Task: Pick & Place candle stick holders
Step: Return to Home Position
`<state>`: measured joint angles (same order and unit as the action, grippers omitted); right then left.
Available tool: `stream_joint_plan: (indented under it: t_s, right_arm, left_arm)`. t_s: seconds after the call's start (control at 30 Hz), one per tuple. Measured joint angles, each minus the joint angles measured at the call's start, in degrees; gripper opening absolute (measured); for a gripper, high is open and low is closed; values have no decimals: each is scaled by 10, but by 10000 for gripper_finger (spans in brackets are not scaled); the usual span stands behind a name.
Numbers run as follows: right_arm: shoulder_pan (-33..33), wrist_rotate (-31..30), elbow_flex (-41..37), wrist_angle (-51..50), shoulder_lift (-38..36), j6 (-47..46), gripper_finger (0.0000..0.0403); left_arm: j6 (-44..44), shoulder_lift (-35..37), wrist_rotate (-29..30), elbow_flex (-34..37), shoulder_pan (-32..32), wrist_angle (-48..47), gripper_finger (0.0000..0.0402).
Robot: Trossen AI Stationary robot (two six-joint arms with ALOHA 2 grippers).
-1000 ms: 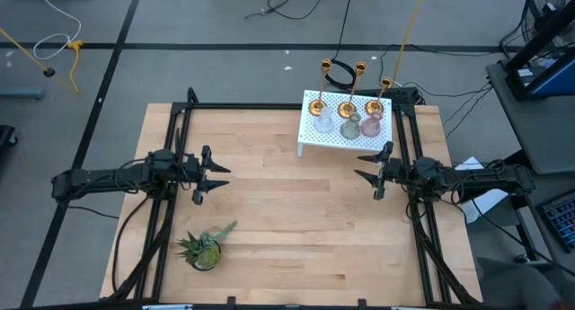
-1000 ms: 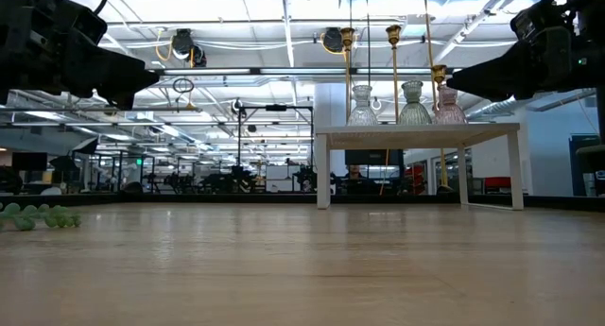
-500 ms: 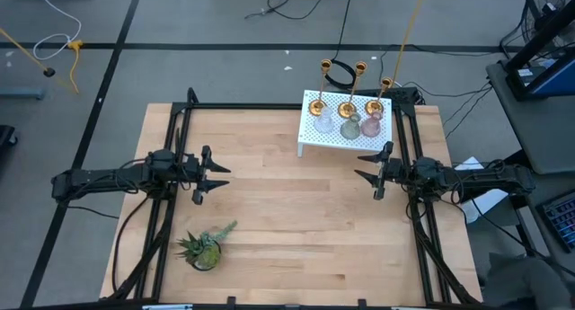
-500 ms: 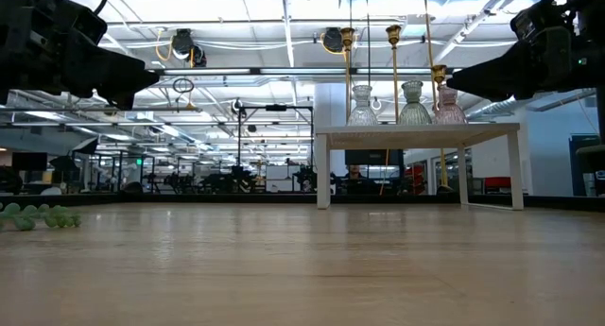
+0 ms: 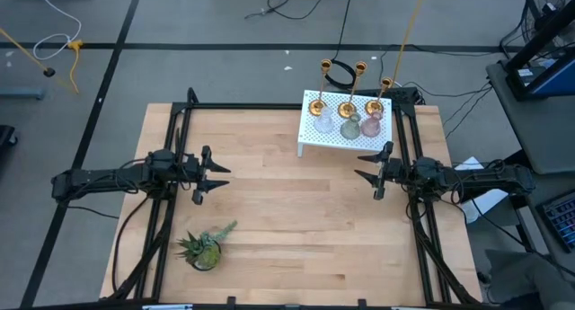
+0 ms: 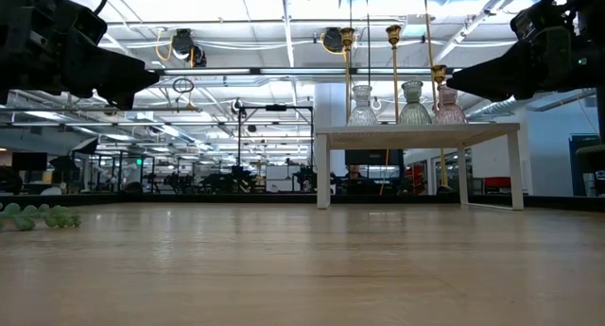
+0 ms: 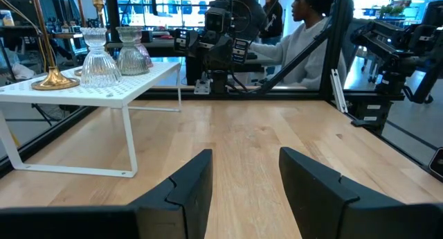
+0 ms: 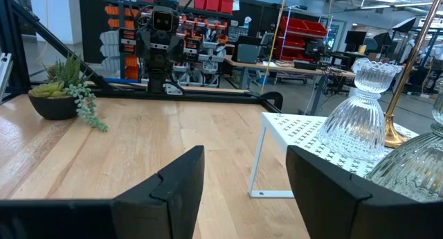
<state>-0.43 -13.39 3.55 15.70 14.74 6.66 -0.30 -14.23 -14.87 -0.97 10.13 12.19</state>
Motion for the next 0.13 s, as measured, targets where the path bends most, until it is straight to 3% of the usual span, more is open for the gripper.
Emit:
stream_joint_plan:
  t_s: [0.13]
  right_arm:
    - [0, 0, 0, 0, 0, 0, 196]
  left_arm:
    - [0, 0, 0, 0, 0, 0, 173]
